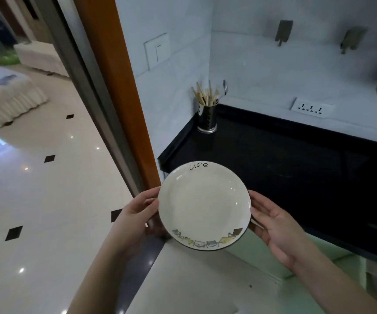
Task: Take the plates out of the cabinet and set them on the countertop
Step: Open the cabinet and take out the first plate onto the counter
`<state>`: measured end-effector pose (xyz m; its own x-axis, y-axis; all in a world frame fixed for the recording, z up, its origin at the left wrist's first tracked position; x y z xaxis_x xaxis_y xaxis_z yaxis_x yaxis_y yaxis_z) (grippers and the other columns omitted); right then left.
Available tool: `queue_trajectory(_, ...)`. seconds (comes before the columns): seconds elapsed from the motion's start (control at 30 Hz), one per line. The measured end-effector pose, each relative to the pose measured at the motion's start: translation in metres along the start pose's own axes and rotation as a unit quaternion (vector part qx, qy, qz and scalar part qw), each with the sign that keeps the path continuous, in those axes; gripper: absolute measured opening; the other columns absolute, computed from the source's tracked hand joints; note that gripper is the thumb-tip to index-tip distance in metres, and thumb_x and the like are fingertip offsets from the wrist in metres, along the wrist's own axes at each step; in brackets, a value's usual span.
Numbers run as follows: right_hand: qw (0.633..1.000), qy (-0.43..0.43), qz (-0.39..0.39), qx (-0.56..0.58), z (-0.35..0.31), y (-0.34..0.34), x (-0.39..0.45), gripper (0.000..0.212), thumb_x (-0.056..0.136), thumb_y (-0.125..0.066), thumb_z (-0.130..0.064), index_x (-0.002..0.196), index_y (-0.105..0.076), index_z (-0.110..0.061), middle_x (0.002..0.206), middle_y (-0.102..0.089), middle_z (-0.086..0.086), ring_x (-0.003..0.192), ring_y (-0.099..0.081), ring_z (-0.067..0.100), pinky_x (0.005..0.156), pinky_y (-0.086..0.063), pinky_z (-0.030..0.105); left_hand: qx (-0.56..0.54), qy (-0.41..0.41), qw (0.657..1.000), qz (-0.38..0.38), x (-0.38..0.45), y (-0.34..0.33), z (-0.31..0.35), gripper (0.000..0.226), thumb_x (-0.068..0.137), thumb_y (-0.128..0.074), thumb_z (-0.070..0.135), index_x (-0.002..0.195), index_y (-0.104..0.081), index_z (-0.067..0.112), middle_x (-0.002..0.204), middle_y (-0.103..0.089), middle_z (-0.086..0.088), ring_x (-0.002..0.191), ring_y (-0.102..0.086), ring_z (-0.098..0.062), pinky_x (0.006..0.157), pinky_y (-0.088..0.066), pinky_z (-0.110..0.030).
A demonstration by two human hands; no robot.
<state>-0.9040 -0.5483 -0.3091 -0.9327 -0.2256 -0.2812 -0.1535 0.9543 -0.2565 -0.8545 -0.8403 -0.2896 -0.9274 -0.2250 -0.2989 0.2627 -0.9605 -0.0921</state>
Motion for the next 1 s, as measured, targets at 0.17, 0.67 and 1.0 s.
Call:
queue_trajectory(0.17,0.999,0.003,0.048,0.01,-0.003,0.023,0.042,0.037,0.097,-0.049,-0.002,0.114,-0.068,-0.029,0.121,-0.069,-0.006,0.11,-0.065,0.015,0.078,-0.056,0.025,-0.012,0.047,0.998,-0.029,0.06,-0.029,0.004,0.024,0.098,-0.056,0.017,0.108,-0.075,0.028,0.101,-0.075,-0.005,0.086,-0.073,-0.022,0.062,-0.059,-0.032)
queue_trajectory(0.67,0.986,-0.094,0.137,0.017,0.012,0.086,0.242,0.035,0.097,-0.052,-0.003,0.122,-0.063,-0.025,0.118,-0.069,0.0,0.105,-0.068,0.017,0.09,-0.056,0.039,0.021,0.157,0.987,-0.016,0.267,-0.093,-0.015,0.031,0.093,-0.066,0.018,0.122,-0.067,0.027,0.124,-0.065,-0.01,0.108,-0.064,-0.031,0.076,-0.061,-0.045)
queue_trajectory(1.0,0.966,-0.17,0.192,-0.016,0.033,0.088,0.329,0.036,0.094,-0.054,0.0,0.115,-0.064,-0.026,0.117,-0.067,0.0,0.098,-0.067,0.014,0.064,-0.056,0.024,0.023,0.21,0.977,-0.017,0.365,-0.098,-0.048,0.032,0.098,-0.059,0.019,0.13,-0.06,0.024,0.128,-0.062,-0.006,0.112,-0.063,-0.026,0.082,-0.06,-0.049)
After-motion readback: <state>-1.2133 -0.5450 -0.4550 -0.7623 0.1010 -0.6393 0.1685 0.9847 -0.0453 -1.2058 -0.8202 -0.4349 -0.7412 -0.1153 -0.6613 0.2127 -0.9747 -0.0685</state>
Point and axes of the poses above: each hand's wrist, its own x-axis towards the middle knuckle, its own y-axis out of the back of the hand, z = x × y, the point moved 2 cm from there along x, towards the middle knuckle
